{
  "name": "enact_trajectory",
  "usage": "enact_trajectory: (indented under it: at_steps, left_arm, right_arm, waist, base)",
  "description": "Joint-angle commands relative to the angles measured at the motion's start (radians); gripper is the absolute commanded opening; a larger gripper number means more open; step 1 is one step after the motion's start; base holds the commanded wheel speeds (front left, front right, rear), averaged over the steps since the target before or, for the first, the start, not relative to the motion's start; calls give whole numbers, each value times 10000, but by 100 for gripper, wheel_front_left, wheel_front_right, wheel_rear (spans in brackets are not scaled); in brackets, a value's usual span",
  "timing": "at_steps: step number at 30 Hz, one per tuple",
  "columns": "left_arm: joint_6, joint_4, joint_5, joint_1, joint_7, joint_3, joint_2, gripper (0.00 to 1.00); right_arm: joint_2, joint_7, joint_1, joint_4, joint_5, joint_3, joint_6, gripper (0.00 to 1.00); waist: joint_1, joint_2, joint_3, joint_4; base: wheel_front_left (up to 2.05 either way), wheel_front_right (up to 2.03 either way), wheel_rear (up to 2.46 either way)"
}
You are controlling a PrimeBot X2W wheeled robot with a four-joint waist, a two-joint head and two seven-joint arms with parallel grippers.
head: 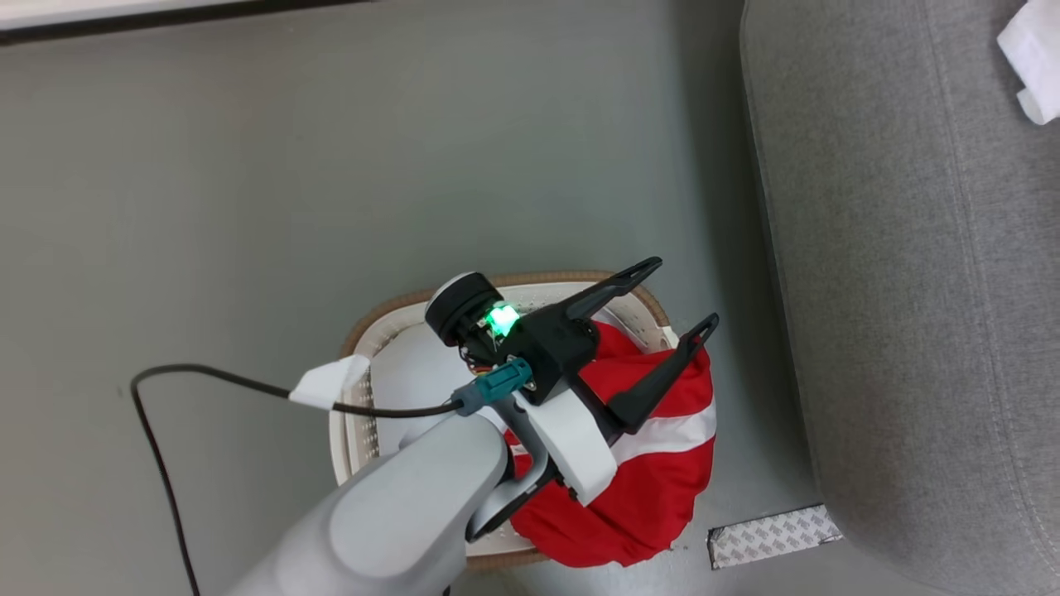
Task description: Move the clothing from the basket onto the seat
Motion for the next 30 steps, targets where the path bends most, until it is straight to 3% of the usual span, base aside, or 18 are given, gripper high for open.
enact_trajectory:
  at_steps: [1, 3, 4, 5, 7, 8, 16, 24, 30]
  left_arm:
    - [23, 58, -34, 18, -59, -17, -28, 100]
    - [33, 159, -83, 48, -96, -18, -35, 100]
    - [45, 196, -96, 61, -113, -13, -39, 100]
    - [43, 226, -110, 74, -121, -11, -55, 100]
    - [68, 305, -154, 117, -193, 9, -75, 100]
    - [93, 348, -193, 143, -220, 26, -87, 100]
    - [169, 827, -498, 677, -474, 217, -147, 100]
    - [443, 967, -1025, 1750, -617, 849, -101, 100]
    - [802, 656, -1099, 2422, -617, 1767, 67, 100]
  right_arm:
    - [-32, 313, 41, 403, 246, 263, -25, 0]
    - [58, 910, 156, 869, 469, 834, -23, 0]
    - [46, 1096, 155, 1028, 646, 1011, -25, 5]
    - [5, 1255, 174, 1165, 829, 1179, -23, 24]
    - [-93, 1435, 250, 1358, 1039, 1547, -23, 42]
    - [-161, 1456, 265, 1411, 1131, 1700, -25, 100]
    - [-615, 1566, 360, 1290, 1378, 3161, -24, 100]
    - [-1254, 1416, 283, -820, 1427, 4201, -24, 100]
    - [-1292, 1164, 711, -2260, 1511, 4225, -24, 100]
  waist:
    - [-4, 0, -98, 7]
    - [-4, 0, -220, 13]
    - [-4, 0, -305, 12]
    - [-4, 0, -377, 7]
    - [-4, 0, -564, -5]
    - [-4, 0, -659, -16]
    - [-4, 0, -2237, -195]
    - [-4, 0, -4419, -304]
    - [-4, 0, -5545, 55]
  base:
    - [0, 0, 0]
    - [0, 0, 0]
    - [0, 0, 0]
    - [0, 0, 0]
    - [0, 0, 0]
    - [0, 0, 0]
    - [0, 0, 0]
    - [0, 0, 0]
    - [0, 0, 0]
